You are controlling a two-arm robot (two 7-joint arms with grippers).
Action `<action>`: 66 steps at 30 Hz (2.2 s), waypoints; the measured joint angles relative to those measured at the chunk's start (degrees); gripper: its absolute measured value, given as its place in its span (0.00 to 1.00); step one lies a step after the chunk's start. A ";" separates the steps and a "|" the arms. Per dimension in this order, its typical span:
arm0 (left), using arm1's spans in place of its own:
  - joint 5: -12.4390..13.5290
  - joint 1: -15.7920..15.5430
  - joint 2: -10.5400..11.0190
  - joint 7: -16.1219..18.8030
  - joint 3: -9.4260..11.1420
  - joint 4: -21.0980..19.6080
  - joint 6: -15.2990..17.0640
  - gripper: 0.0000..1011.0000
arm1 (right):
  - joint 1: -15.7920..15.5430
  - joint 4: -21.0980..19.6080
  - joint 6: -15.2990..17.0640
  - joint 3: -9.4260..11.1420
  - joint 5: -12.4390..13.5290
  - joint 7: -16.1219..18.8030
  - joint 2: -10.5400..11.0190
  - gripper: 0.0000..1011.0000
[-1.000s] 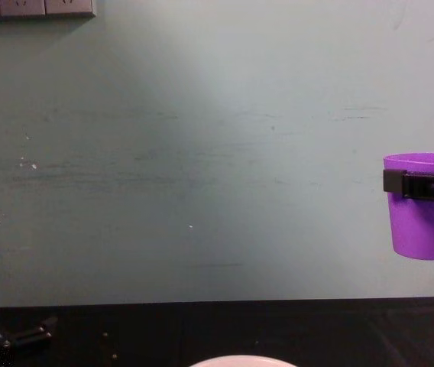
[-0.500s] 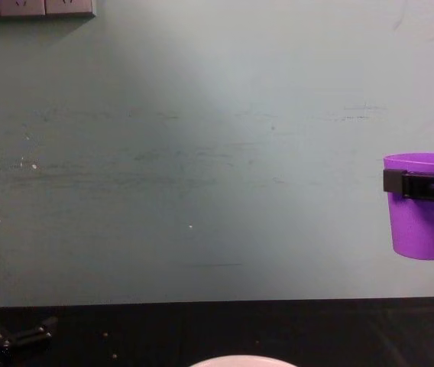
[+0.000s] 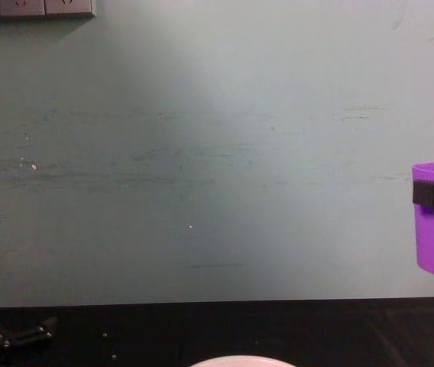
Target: Pick up the cup and pour the mung beans from the cup into the bowl.
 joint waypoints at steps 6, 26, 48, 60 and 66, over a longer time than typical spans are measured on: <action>0.00 0.00 0.00 0.00 0.00 0.00 0.00 0.99 | -1.24 0.31 -1.40 -0.17 -0.60 1.02 0.61 0.72; 0.00 0.00 0.00 0.00 0.00 0.00 0.00 0.99 | -2.48 1.65 -5.47 -5.64 -15.61 -1.68 -1.34 0.72; 0.00 0.00 0.00 0.00 0.00 0.00 0.00 0.99 | -2.51 0.97 -6.80 -6.99 -29.33 -3.94 -1.84 0.72; 0.00 0.00 0.00 0.00 0.00 0.00 0.00 0.99 | -2.09 1.04 -7.81 -7.95 -37.53 -5.27 -1.65 0.72; 0.00 0.00 0.00 0.00 0.00 0.00 0.00 0.99 | -1.56 1.03 -8.41 -9.59 -43.88 -6.42 -1.43 0.72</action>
